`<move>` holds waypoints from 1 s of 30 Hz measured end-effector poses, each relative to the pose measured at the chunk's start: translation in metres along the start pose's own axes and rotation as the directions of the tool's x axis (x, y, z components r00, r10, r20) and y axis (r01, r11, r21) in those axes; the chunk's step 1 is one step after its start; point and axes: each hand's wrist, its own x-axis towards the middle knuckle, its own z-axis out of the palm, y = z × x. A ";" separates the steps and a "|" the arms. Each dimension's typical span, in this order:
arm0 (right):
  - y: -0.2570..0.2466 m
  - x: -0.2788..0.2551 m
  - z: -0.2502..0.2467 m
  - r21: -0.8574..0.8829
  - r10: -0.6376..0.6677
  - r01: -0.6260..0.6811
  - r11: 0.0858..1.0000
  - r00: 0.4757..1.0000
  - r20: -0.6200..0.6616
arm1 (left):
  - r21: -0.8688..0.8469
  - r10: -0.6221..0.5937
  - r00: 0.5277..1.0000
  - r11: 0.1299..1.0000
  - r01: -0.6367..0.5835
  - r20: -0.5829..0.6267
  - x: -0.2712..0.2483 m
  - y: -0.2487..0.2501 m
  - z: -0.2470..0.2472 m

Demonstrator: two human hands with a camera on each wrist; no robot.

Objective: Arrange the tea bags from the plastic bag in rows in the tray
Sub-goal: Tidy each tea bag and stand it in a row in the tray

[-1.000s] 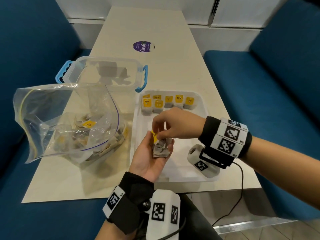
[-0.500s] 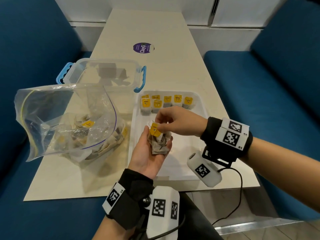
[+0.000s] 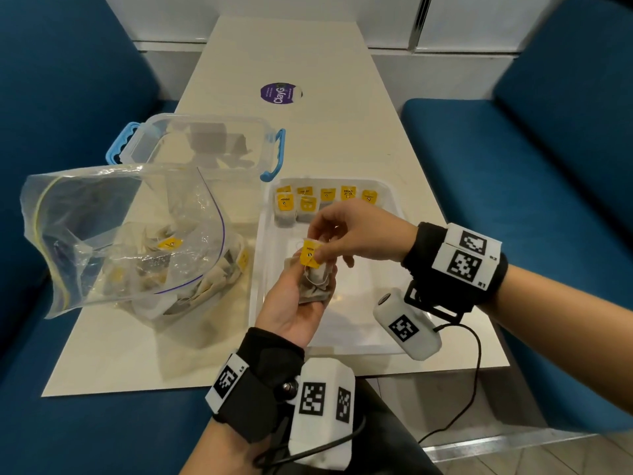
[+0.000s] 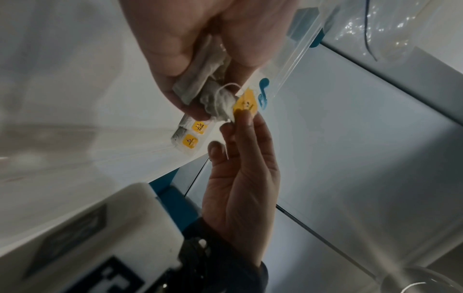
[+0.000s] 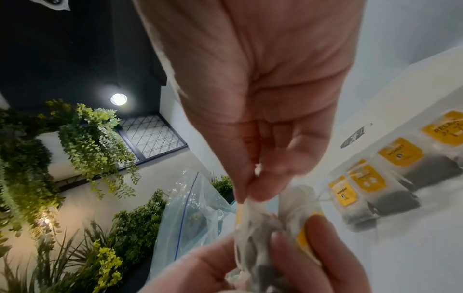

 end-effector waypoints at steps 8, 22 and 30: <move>-0.008 -0.008 -0.004 -0.002 -0.044 0.044 0.999 0.999 0.018 | -0.066 0.005 1.000 0.998 -0.005 -0.002 0.000 0.001 -0.004; -0.013 0.022 -0.043 -0.195 0.040 -0.075 0.978 0.983 -0.178 | -0.072 -0.017 0.999 0.997 0.013 -0.050 -0.005 0.007 -0.012; 0.002 0.049 -0.041 -0.339 0.024 -0.117 0.934 0.964 -0.266 | -0.085 -0.028 0.998 0.996 0.023 -0.061 -0.007 0.010 -0.017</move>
